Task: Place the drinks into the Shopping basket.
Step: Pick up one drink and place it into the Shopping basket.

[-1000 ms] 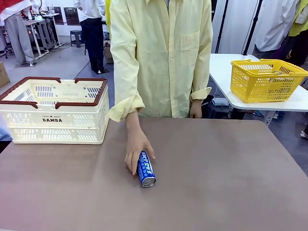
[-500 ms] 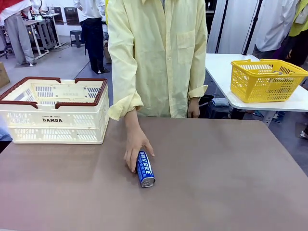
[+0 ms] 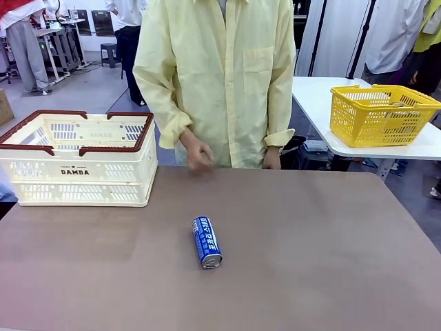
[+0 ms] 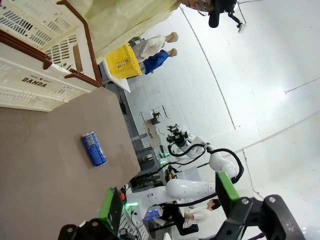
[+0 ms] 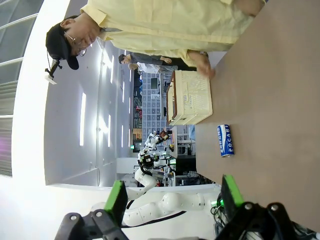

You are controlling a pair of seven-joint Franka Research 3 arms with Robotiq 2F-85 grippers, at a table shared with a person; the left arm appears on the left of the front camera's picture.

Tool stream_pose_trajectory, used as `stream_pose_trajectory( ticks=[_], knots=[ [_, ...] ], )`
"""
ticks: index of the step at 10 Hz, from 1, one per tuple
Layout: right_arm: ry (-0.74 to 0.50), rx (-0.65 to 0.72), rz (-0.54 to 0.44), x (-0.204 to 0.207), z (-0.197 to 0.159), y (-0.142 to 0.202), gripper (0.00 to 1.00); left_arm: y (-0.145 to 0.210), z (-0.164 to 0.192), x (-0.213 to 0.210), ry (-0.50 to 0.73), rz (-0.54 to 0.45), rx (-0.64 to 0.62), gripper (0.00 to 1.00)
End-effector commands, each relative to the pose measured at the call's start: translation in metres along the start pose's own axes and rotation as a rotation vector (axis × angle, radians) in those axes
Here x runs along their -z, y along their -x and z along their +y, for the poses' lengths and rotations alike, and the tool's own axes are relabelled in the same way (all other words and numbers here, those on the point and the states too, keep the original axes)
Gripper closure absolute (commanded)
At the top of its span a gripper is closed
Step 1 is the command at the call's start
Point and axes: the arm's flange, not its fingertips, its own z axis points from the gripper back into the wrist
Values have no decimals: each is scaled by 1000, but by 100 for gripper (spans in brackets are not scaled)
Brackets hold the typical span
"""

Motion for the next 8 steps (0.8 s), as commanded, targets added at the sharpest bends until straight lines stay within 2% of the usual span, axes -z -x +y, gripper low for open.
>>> stream_pose_trajectory(
  ticks=[1, 2, 4, 6, 8],
  knots=[
    [-8, 9, 2, -2, 5, -1, 0, -5, -11, 9, -104, -19, -115, 0],
    [-8, 9, 2, -2, 5, -1, 0, -8, -38, 59, -195, 86, -96, 0],
    [-8, 9, 2, -2, 5, -1, 0, -6, -80, 187, -390, 363, 0, 0],
    [-8, 9, 2, -2, 5, -1, 0, 15, -86, 297, -639, 441, 60, 0],
    [-8, 9, 2, -2, 5, -1, 0, 60, -77, 402, -839, 507, 196, 0]
  ],
)
